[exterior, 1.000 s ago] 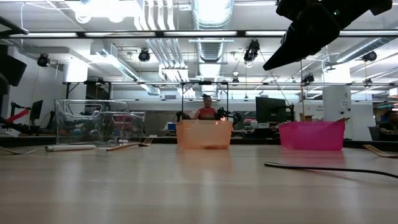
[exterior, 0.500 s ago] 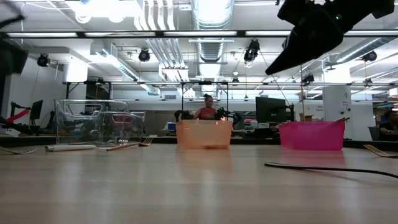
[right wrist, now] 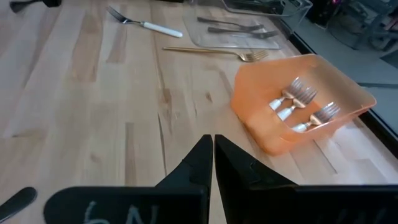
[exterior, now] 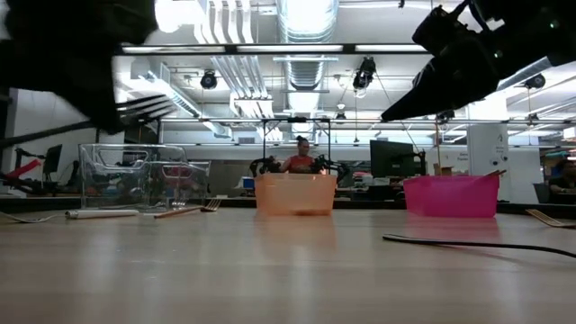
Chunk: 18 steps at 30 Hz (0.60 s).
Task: Sort silverware by color (type)
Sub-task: Put the left black fork into the transparent bin
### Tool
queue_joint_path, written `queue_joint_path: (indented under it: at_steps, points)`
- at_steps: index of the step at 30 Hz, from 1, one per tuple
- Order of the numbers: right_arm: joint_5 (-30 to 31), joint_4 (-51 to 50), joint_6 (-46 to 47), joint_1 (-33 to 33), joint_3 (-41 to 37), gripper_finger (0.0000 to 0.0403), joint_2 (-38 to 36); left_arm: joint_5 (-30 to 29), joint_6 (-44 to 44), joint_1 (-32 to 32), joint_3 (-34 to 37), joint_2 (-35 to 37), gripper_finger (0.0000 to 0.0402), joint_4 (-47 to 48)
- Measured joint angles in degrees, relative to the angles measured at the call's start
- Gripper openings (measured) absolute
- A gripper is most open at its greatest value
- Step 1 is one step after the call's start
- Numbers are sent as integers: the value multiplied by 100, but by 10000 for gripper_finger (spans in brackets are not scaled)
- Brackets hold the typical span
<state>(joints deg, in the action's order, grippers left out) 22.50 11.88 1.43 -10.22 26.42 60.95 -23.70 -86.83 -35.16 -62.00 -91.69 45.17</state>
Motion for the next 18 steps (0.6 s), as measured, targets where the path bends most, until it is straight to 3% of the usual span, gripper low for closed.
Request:
queue_joint_path:
  at_steps: [11, 18]
  points:
    - [-69, 128, -331, 0, 2, 9, 0, -191, 3409, 1315, -13, -7, 0, -2402]
    - [-819, 891, -1059, -2, 8, 9, -28, -133, 5314, 1670, -13, -4, 0, -4078]
